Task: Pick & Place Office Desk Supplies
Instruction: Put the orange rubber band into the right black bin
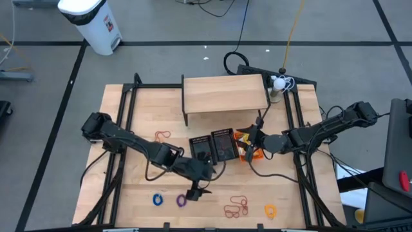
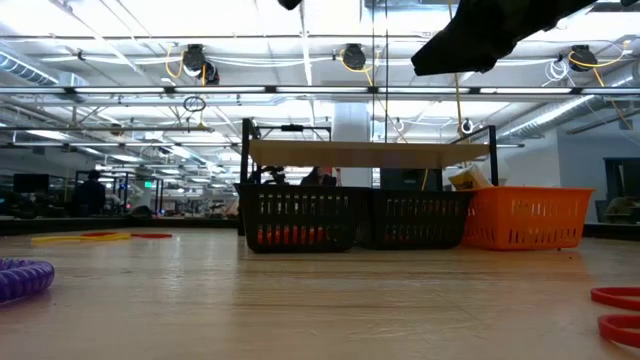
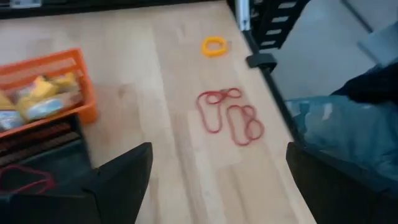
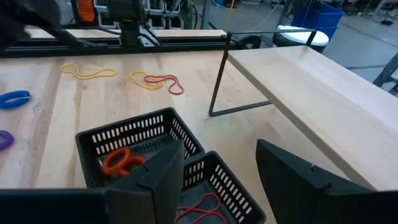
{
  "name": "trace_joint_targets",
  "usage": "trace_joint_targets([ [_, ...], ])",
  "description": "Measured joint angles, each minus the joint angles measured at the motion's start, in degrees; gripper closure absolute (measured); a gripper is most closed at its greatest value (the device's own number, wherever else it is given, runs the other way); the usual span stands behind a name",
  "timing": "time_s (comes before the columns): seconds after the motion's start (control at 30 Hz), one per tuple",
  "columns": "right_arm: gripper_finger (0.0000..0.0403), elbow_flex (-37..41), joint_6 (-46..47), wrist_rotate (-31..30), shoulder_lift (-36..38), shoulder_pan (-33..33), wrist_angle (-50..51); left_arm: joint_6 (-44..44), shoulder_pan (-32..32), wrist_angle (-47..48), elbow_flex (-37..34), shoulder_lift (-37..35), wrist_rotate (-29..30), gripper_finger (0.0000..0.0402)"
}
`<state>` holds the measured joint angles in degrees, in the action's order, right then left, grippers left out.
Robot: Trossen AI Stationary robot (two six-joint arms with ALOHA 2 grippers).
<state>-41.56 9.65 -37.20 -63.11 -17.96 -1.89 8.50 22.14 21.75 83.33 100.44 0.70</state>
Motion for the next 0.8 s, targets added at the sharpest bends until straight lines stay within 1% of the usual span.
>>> trace_joint_targets([
  [0.07,0.0213,0.0,0.9,1.6,0.0,0.0,0.2,1.6,0.0,-0.9,0.0,0.1,-0.8,0.0040],
  [0.17,0.0213,0.0,1.9,7.6,0.0,0.0,1.0,3.7,-0.4,-5.9,0.0,0.1,0.2,0.0043],
  [0.27,0.0215,0.0,1.3,13.2,-0.8,0.0,0.9,3.7,-0.8,-9.0,0.0,0.1,4.4,0.0043],
  [0.33,0.0215,0.0,0.2,14.9,-1.2,0.0,0.5,1.6,-0.8,-8.2,0.0,0.1,7.6,0.0047],
  [0.43,0.0213,0.0,-2.7,14.9,-1.5,0.0,0.2,-4.4,-1.0,-8.2,0.0,0.1,11.1,0.0057],
  [0.5,0.0214,0.0,-3.0,14.8,-1.5,0.0,0.1,-4.4,-1.2,-9.5,0.0,0.1,14.1,0.0067],
  [0.57,0.0218,0.0,-2.8,13.8,-1.1,-0.1,0.6,-3.6,-1.7,-8.4,0.0,0.1,15.0,0.0078],
  [0.7,0.0231,0.0,-0.9,7.4,1.9,-2.1,6.6,-2.5,-2.1,0.8,0.0,-0.7,13.7,0.0097],
  [0.73,0.0235,0.0,-0.1,5.9,2.9,-2.9,8.8,-2.1,-2.0,3.3,0.0,-0.8,14.0,0.0100],
  [0.8,0.0242,0.0,2.5,4.0,5.1,-5.0,13.7,-0.7,-1.8,9.3,0.0,-1.0,17.1,0.0105],
])
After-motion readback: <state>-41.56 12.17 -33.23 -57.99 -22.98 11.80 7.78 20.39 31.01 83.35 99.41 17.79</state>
